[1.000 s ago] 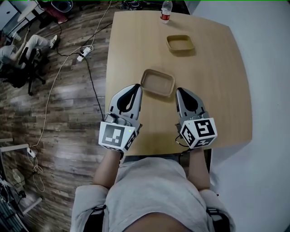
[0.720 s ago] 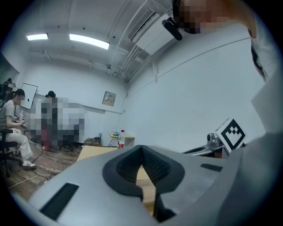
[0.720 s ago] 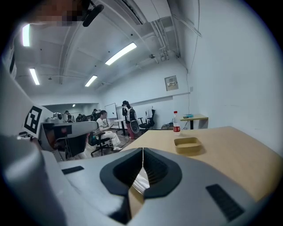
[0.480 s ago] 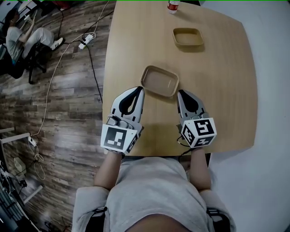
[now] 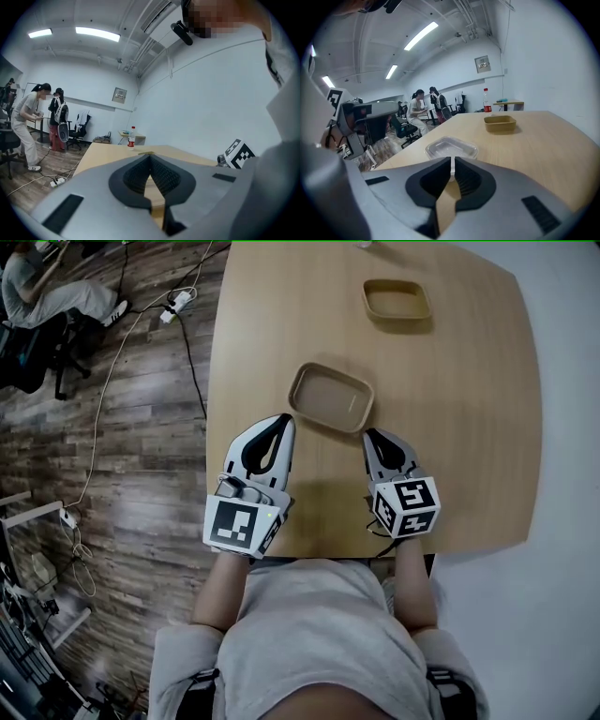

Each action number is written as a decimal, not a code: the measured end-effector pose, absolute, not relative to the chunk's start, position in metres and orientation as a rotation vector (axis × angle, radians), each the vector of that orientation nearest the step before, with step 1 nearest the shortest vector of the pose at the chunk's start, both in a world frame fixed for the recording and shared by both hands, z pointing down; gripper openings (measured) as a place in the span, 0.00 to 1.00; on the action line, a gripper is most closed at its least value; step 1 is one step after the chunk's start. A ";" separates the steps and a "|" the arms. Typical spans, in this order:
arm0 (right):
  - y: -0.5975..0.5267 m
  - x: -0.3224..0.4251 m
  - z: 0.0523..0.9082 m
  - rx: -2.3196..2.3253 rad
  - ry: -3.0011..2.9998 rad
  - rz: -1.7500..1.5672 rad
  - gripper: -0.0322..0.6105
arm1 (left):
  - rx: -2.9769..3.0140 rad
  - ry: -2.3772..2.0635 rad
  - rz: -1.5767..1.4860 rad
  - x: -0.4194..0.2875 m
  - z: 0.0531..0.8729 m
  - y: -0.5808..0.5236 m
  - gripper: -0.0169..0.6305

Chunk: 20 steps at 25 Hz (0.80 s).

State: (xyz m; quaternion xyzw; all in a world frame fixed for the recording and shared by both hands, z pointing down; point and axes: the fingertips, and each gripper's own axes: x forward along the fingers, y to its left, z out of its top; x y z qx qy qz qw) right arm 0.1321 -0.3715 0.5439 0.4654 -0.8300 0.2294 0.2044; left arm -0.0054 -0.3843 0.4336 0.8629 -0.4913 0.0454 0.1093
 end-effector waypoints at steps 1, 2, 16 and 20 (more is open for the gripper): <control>-0.370 0.132 0.549 1.285 -2.307 0.646 0.07 | 2.532 -1.444 0.137 -0.005 0.435 -0.384 0.05; -0.368 0.131 0.553 1.270 -2.300 0.652 0.09 | 2.528 -1.444 0.138 -0.005 0.436 -0.385 0.05; -0.361 0.120 0.604 1.114 -2.196 0.655 0.23 | 2.481 -1.469 0.163 -0.012 0.449 -0.387 0.05; -0.363 0.116 0.603 1.111 -2.190 0.636 0.23 | 2.469 -1.478 0.166 -0.016 0.450 -0.387 0.05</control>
